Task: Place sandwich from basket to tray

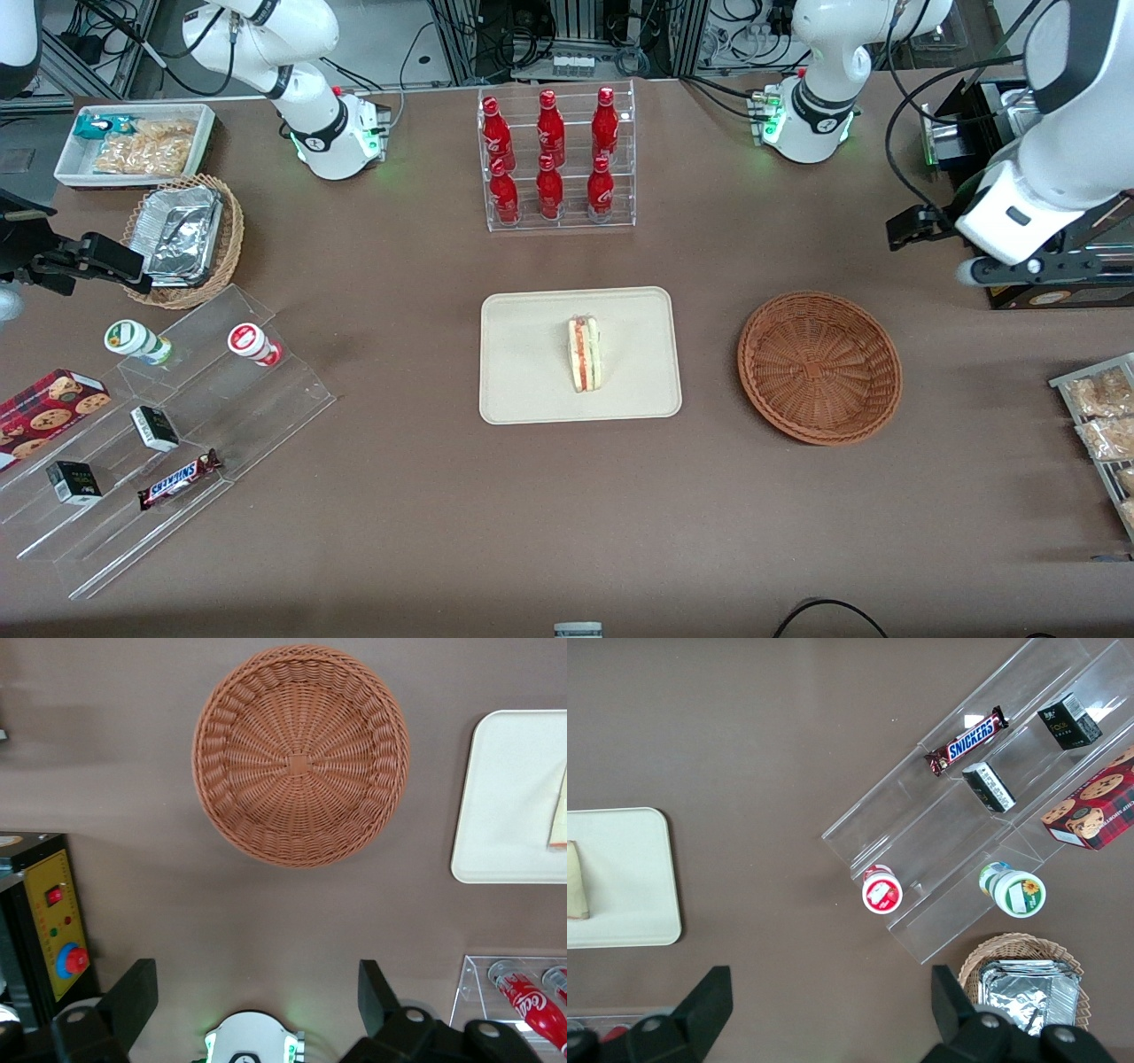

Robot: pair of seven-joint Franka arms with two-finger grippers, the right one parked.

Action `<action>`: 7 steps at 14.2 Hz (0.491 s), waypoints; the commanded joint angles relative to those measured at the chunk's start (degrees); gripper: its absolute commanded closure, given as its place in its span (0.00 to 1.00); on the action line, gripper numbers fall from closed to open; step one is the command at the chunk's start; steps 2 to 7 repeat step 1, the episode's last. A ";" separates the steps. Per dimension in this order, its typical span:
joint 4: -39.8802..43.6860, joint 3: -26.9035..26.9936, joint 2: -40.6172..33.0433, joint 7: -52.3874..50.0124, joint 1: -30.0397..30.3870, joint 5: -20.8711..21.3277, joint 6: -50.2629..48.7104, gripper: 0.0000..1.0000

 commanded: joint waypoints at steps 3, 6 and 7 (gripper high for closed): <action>1.09 0.21 -1.88 1.67 0.69 0.51 -1.72 0.00; 1.09 0.21 -1.88 1.67 0.69 0.51 -1.72 0.00; 1.09 0.21 -1.88 1.67 0.69 0.51 -1.72 0.00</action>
